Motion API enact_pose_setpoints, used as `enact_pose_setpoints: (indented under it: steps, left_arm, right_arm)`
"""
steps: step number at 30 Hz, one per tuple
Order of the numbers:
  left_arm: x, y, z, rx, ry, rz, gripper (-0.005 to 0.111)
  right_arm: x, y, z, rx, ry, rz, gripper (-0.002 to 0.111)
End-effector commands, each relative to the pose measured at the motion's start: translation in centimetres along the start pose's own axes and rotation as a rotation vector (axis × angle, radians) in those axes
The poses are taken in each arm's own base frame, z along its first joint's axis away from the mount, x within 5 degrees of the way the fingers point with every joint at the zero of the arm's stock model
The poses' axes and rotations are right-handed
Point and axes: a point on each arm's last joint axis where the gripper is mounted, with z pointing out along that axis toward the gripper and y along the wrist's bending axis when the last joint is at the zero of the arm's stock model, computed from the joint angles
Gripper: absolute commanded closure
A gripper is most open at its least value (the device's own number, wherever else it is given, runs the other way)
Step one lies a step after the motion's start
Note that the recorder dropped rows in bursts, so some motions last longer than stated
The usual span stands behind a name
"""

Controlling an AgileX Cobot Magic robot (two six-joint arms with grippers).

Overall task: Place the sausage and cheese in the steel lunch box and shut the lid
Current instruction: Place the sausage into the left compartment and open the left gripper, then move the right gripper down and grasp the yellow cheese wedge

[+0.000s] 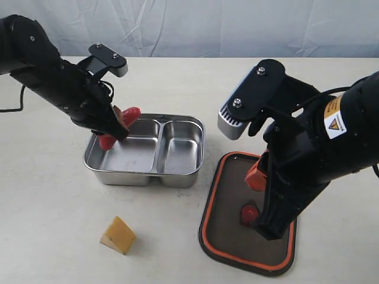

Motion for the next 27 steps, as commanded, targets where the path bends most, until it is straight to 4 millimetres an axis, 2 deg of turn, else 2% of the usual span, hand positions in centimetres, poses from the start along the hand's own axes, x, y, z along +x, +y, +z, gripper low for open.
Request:
enact_pose_setpoints:
  steps: [1,5,6,7,8,9,14,17,22,27]
  left_arm:
    - [-0.1,0.1,1.3,0.022,0.006,-0.04,0.058]
    - [0.0,0.1,1.4,0.027,0.01,-0.042,0.057]
    - [-0.1,0.0,1.1,0.028,0.008,-0.04,0.062]
    - [0.0,-0.1,0.9,0.036,0.015,-0.036,0.075]
    - [0.0,-0.2,0.5,0.038,0.019,-0.027,0.096]
    - [0.0,-0.4,0.0,0.045,0.02,-0.021,0.106]
    - [-0.2,-1.3,-3.6,0.006,-0.073,-0.052,0.107]
    - [0.6,-2.0,-5.9,-0.042,-0.154,-0.043,0.107]
    - [3.2,-3.8,-9.6,-0.093,-0.258,-0.048,0.107]
    - [6.0,-5.8,-12.7,-0.106,-0.325,-0.038,0.107]
  right_arm:
    - [0.1,0.0,-0.1,0.009,-0.007,-0.008,0.108]
    - [0.0,0.0,0.0,0.008,-0.014,0.0,0.108]
    - [-0.1,0.0,0.0,0.002,-0.024,0.008,0.108]
    - [-0.3,0.3,0.1,-0.026,-0.043,0.037,0.108]
    - [-0.6,0.4,0.2,-0.052,-0.06,0.065,0.108]
    - [-0.9,0.7,0.5,-0.082,-0.075,0.086,0.108]
    - [-1.7,1.1,2.9,-0.186,-0.054,0.055,0.108]
    - [-2.1,1.6,4.6,-0.269,-0.053,0.005,0.108]
    - [-2.9,2.3,7.5,-0.404,-0.081,-0.097,0.108]
    - [-3.3,2.7,9.4,-0.485,-0.128,-0.157,0.108]
